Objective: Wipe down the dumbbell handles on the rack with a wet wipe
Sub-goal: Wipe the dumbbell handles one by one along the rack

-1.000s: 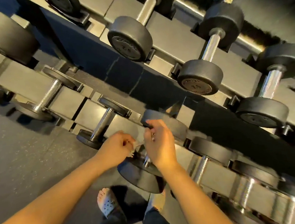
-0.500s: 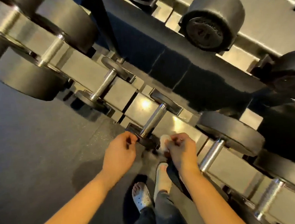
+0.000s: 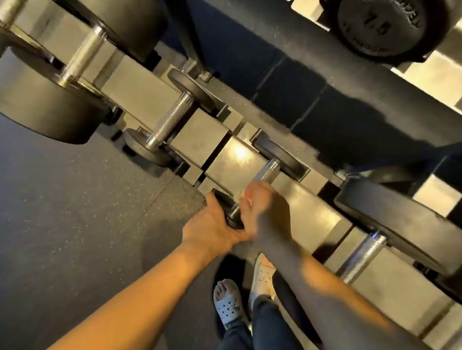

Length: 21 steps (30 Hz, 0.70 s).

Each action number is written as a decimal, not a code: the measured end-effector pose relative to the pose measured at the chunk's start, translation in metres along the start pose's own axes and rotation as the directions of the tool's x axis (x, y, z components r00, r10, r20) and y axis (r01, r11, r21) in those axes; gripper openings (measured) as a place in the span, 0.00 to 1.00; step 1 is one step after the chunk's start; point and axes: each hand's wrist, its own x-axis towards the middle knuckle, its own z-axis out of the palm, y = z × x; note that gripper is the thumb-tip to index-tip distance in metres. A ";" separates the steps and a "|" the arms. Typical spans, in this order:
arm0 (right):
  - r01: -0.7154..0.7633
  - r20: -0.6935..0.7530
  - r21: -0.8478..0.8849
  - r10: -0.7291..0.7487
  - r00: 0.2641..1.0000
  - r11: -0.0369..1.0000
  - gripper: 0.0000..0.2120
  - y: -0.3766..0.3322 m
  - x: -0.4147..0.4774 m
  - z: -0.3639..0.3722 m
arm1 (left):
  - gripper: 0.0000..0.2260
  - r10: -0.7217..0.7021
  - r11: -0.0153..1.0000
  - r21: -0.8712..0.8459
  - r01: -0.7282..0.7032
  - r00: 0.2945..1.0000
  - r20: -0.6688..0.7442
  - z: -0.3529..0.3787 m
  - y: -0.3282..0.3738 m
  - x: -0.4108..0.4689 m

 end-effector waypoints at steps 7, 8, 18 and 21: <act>0.227 -0.140 0.058 -0.218 0.966 0.972 0.05 0.018 0.000 0.013 | 0.52 -0.114 0.976 0.196 0.090 0.987 0.114 -0.016 0.015 0.003; 0.256 -0.056 0.091 -0.252 0.966 0.962 0.05 0.018 -0.007 0.020 | 0.51 -0.118 0.969 0.233 0.088 0.986 0.119 -0.018 0.017 0.004; 0.037 -0.143 0.323 0.010 0.990 0.946 0.05 0.028 0.004 0.002 | 0.53 -0.121 0.939 0.332 0.089 0.990 0.076 -0.016 0.021 0.005; 0.027 0.108 0.291 -0.061 0.992 0.956 0.05 0.013 -0.021 0.013 | 0.50 -0.108 0.934 0.349 0.080 0.992 0.061 -0.014 0.019 0.006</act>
